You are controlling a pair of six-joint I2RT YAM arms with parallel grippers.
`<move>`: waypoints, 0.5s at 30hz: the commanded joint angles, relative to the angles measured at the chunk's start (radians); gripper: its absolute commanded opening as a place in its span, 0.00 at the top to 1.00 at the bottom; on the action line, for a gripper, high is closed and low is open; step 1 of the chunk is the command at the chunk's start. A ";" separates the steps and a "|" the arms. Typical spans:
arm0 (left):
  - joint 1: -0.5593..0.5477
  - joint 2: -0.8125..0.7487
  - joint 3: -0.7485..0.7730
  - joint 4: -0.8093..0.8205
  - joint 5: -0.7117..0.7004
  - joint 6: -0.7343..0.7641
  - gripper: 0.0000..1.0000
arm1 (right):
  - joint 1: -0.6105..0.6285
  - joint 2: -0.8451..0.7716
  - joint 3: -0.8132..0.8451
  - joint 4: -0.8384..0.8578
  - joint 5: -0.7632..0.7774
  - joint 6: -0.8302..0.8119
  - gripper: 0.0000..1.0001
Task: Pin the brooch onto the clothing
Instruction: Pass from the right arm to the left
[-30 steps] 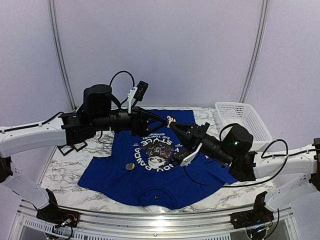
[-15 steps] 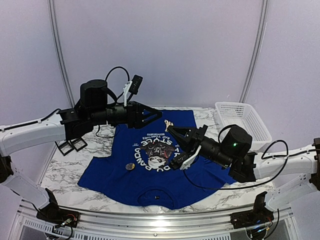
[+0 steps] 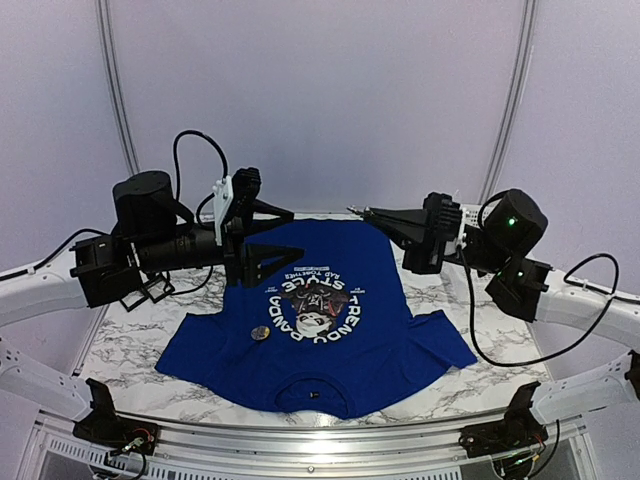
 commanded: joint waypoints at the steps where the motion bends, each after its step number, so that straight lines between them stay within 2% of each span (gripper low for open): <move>1: -0.065 0.051 0.044 0.092 -0.046 0.243 0.36 | -0.029 0.067 0.071 0.224 -0.265 0.631 1.00; 4: -0.075 0.113 0.114 0.152 0.020 0.165 0.44 | -0.029 0.111 0.074 0.478 -0.302 0.858 1.00; 7: -0.080 0.150 0.154 0.224 0.082 0.077 0.53 | -0.028 0.148 0.065 0.675 -0.313 0.987 1.00; 12: -0.101 0.186 0.161 0.374 0.111 -0.016 0.57 | -0.018 0.171 0.052 0.736 -0.285 1.000 1.00; 15: -0.102 0.215 0.172 0.436 0.112 -0.067 0.53 | -0.008 0.175 0.048 0.730 -0.273 0.981 1.00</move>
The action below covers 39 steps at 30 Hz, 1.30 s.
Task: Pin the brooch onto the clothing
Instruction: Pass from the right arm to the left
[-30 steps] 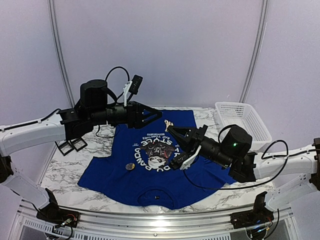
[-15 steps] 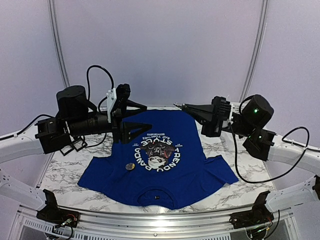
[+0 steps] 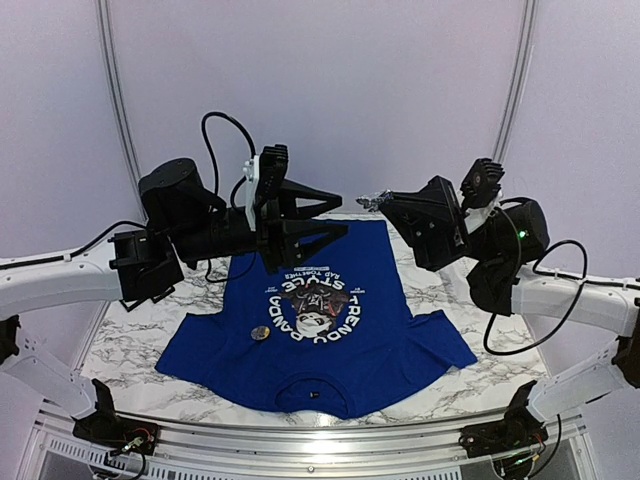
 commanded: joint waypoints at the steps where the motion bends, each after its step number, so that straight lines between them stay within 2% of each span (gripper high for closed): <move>1: -0.008 0.044 0.053 0.175 0.042 -0.102 0.51 | 0.014 0.005 0.005 0.089 0.005 0.051 1.00; 4: -0.017 0.071 0.072 0.186 0.059 -0.115 0.42 | 0.018 0.001 0.001 0.074 0.016 0.029 1.00; 8: -0.031 0.102 0.109 0.188 0.068 -0.127 0.41 | 0.021 -0.007 -0.006 0.053 0.021 0.008 1.00; 12: -0.041 0.119 0.125 0.191 0.071 -0.135 0.59 | 0.023 -0.019 -0.010 0.021 0.029 -0.019 1.00; 17: -0.049 0.133 0.137 0.193 0.115 -0.141 0.74 | 0.023 -0.033 -0.018 -0.002 0.044 -0.046 1.00; 23: -0.052 0.135 0.140 0.196 0.135 -0.144 0.77 | 0.023 -0.044 -0.027 -0.027 0.059 -0.071 1.00; 28: -0.054 0.139 0.143 0.198 0.138 -0.150 0.87 | 0.023 -0.049 -0.028 -0.038 0.063 -0.088 1.00; 34: -0.055 0.137 0.135 0.197 0.134 -0.144 0.84 | 0.024 -0.072 -0.028 -0.126 0.081 -0.165 1.00; 37: -0.055 0.131 0.135 0.197 0.138 -0.142 0.89 | 0.023 -0.080 -0.027 -0.154 0.085 -0.190 1.00; 39: -0.055 0.129 0.132 0.197 0.135 -0.134 0.96 | 0.022 -0.079 -0.026 -0.165 0.086 -0.198 1.00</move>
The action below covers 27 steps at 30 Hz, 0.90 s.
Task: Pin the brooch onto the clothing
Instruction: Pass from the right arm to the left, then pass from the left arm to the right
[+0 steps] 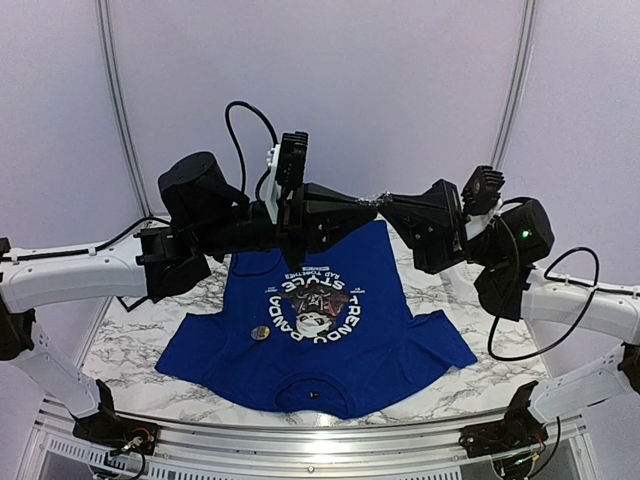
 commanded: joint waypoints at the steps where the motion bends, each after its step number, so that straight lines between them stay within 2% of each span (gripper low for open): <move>1: -0.006 -0.007 0.017 0.036 0.009 0.019 1.00 | 0.006 -0.017 0.003 -0.054 0.021 -0.046 1.00; 6: -0.006 -0.036 -0.026 0.036 -0.073 0.061 1.00 | 0.006 -0.033 0.007 -0.113 0.026 -0.084 1.00; 7: -0.006 -0.048 -0.044 0.036 -0.106 0.084 1.00 | 0.006 -0.040 0.013 -0.147 0.033 -0.092 0.94; 10: -0.006 -0.098 -0.113 0.016 -0.273 0.215 1.00 | -0.005 -0.090 0.027 -0.305 0.082 -0.194 0.66; 12: -0.010 -0.145 -0.157 -0.016 -0.445 0.355 1.00 | -0.025 -0.140 0.029 -0.401 0.134 -0.237 0.55; 15: -0.027 -0.175 -0.209 -0.029 -0.738 0.615 1.00 | -0.089 -0.178 0.096 -0.617 0.173 -0.226 0.47; 18: -0.058 -0.150 -0.220 -0.030 -0.957 0.953 1.00 | -0.142 -0.111 0.244 -0.921 0.179 -0.167 0.45; 19: -0.067 -0.128 -0.219 -0.027 -1.017 1.057 1.00 | -0.153 -0.087 0.282 -0.971 0.189 -0.126 0.45; 21: -0.087 -0.075 -0.208 0.003 -1.128 1.226 1.00 | -0.171 -0.032 0.338 -1.040 0.244 -0.023 0.44; 23: -0.094 -0.027 -0.217 0.106 -1.217 1.362 1.00 | -0.198 0.024 0.408 -1.127 0.298 0.095 0.43; 27: -0.102 0.028 -0.250 0.242 -1.243 1.507 1.00 | -0.253 0.101 0.423 -1.117 0.206 0.321 0.36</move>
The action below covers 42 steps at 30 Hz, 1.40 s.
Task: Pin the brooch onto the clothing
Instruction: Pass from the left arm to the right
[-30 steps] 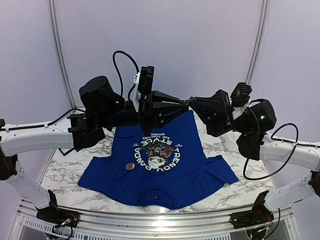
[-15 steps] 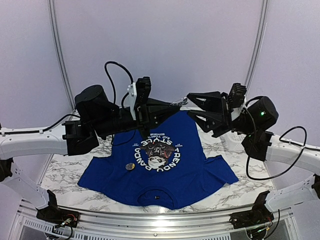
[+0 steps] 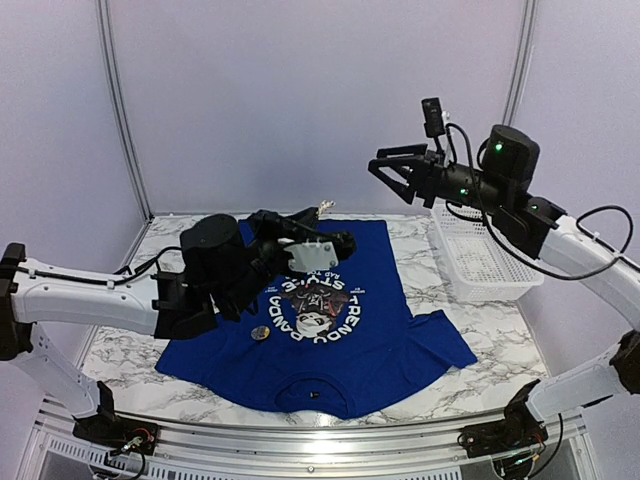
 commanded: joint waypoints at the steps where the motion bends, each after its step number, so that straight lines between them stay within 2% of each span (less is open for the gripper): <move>1: -0.015 0.062 -0.030 0.185 -0.161 0.305 1.00 | -0.047 0.085 0.021 -0.138 -0.047 0.278 0.36; 4: -0.031 0.105 -0.040 0.240 -0.163 0.356 1.00 | -0.058 0.151 0.032 -0.173 -0.071 0.307 0.37; 8: -0.044 0.187 -0.055 0.362 -0.206 0.504 1.00 | -0.081 0.204 -0.004 -0.044 -0.173 0.431 0.44; 12: -0.052 0.242 -0.076 0.503 -0.225 0.593 1.00 | -0.089 0.241 -0.027 0.011 -0.222 0.472 0.49; 19: -0.059 0.249 -0.088 0.507 -0.205 0.591 1.00 | -0.089 0.288 -0.010 -0.012 -0.279 0.482 0.53; 25: -0.059 0.261 -0.084 0.508 -0.199 0.589 1.00 | -0.074 0.307 -0.022 0.057 -0.355 0.540 0.63; 37: -0.065 0.269 -0.082 0.508 -0.179 0.582 1.00 | -0.022 0.372 0.027 0.080 -0.414 0.567 0.69; 42: -0.067 0.269 -0.083 0.508 -0.180 0.577 1.00 | -0.018 0.377 0.033 0.081 -0.424 0.573 0.80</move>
